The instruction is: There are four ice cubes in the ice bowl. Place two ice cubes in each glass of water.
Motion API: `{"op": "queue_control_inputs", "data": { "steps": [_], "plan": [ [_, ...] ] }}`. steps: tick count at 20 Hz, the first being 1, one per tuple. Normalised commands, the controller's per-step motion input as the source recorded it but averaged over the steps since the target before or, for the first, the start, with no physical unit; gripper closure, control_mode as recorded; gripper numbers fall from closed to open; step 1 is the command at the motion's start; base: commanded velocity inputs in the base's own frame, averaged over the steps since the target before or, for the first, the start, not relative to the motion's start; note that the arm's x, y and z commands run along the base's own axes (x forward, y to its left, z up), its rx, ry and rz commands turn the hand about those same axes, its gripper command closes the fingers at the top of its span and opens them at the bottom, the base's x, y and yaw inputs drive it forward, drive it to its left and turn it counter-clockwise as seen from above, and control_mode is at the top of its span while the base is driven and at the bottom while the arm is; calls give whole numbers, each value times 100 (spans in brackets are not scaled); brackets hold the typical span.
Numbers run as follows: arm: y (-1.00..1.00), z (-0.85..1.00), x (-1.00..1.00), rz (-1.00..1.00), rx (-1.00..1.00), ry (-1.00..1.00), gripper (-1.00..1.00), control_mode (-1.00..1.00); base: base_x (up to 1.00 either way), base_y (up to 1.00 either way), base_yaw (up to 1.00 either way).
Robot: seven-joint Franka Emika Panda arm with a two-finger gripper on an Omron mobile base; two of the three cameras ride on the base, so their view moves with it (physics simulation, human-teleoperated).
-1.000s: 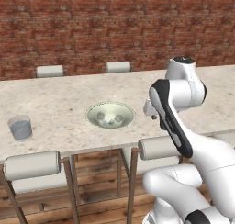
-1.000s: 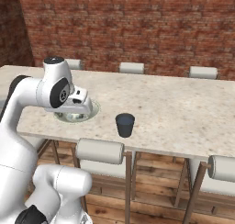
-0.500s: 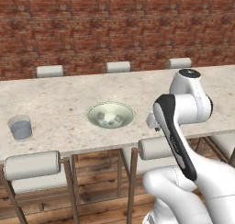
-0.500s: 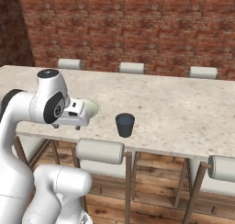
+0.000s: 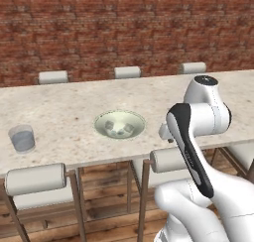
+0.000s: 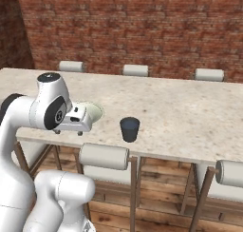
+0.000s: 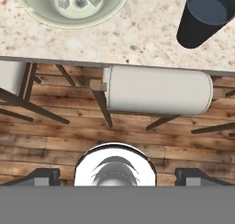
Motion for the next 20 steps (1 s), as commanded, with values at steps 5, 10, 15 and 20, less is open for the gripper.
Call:
{"op": "queue_control_inputs", "data": {
  "steps": [5,10,15,20],
  "plan": [
    [0,0,0,0,0,0,-100,100,0,46,-9],
    [0,0,0,0,0,0,-100,100,0,47,-6],
    [0,0,0,0,0,0,-100,100,1,46,0],
    [0,0,0,0,0,0,-100,100,10,43,0]
  ]
}}
